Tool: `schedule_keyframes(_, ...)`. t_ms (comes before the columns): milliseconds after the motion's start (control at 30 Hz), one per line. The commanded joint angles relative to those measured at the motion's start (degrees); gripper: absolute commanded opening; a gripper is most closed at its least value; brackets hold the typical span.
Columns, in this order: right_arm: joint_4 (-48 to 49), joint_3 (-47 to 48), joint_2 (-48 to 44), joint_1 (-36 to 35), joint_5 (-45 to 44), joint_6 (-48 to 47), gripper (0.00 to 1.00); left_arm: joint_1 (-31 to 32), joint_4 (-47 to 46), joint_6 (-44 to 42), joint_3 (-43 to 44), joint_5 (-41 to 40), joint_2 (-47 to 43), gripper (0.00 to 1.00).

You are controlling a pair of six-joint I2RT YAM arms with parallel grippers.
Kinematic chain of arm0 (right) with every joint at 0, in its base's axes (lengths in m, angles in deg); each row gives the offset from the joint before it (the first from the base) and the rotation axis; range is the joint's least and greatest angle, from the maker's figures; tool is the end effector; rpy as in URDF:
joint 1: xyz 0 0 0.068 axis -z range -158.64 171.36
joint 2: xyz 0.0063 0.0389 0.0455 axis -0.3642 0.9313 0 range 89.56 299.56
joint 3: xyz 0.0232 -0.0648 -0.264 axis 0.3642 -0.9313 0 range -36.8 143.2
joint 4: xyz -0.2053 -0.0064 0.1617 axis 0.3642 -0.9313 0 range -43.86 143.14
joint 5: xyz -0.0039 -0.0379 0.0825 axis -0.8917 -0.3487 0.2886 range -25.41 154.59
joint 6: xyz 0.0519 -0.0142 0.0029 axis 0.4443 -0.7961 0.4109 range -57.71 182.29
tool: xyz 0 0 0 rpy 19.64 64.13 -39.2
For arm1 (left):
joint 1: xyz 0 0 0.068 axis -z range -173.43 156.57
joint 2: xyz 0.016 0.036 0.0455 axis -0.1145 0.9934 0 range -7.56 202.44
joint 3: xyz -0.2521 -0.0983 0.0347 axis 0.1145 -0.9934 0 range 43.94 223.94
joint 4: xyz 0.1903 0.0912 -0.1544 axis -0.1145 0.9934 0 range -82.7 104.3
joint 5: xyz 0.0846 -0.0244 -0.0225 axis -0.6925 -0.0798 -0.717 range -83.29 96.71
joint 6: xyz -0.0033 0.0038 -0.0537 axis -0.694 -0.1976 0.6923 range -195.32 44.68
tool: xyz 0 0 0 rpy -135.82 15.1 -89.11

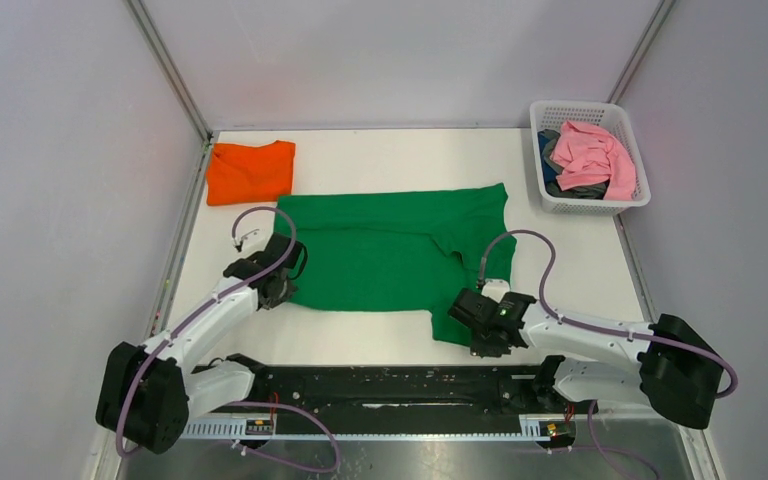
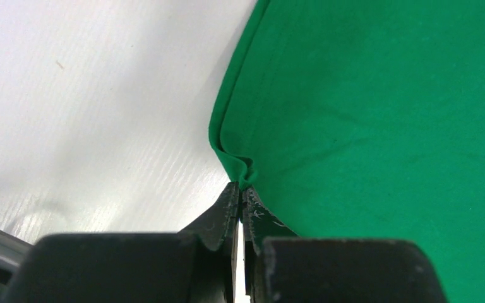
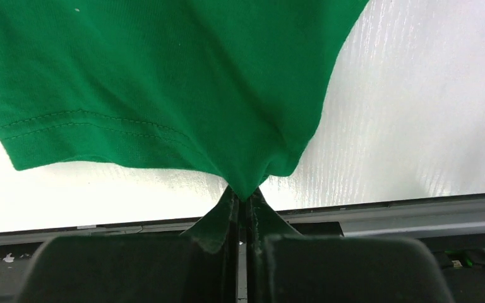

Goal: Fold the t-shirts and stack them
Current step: Grab the side of the flattened tshirt closest away from the robot with both arms

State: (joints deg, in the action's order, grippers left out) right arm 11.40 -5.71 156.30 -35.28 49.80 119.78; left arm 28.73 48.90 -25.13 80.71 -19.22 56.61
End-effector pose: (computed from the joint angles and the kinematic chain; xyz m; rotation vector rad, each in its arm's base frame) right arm 0.1029 0.1399 0.1563 0.0611 2.8055 0.0624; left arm 0.1801 -0.0565 0.1927 -0.7311 2.4741 0.1971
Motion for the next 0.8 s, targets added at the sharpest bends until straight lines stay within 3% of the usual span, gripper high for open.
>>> schedule_keyframes(0, -0.5, -1.67, -2.91, -1.14, 0.91, 1.32, 0.0, 0.0, 3.74, 3.89, -2.07, -2.53, -5.18, 0.0)
schedule_keyframes(433, -11.3, -0.01, -11.2, -9.66, 4.99, 4.0, 0.0, 0.39, 10.2, 10.53, -7.31, 0.49, -25.96, 0.0)
schedule_keyframes(767, -11.13, 6.86, -15.81, -9.11, -3.78, 1.59, 0.0, 0.39, 7.73, 8.7, -4.11, 1.39, -23.77, 0.0)
